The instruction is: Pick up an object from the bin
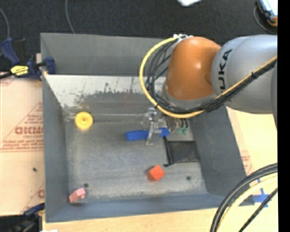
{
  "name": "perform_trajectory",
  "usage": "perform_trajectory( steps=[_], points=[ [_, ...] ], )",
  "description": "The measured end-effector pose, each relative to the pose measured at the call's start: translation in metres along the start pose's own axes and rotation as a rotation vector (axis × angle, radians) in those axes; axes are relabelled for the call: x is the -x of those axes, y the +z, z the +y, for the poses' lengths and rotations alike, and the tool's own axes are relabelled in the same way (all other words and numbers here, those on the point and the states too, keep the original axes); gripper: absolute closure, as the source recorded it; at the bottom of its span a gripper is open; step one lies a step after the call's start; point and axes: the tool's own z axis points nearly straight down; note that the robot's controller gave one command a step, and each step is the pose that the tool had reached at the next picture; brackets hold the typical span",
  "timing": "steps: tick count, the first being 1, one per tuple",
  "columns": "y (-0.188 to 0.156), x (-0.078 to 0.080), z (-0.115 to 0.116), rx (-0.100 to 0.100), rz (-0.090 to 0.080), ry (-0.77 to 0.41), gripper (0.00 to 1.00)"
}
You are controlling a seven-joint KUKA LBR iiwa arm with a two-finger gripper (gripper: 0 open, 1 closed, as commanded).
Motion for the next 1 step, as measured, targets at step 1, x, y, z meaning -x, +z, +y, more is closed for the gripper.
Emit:
perform_trajectory(
  steps=[1],
  points=[
    [-0.1782, 0.0334, 0.0045, 0.000, -0.005, 0.015, 1.00]
  ],
)
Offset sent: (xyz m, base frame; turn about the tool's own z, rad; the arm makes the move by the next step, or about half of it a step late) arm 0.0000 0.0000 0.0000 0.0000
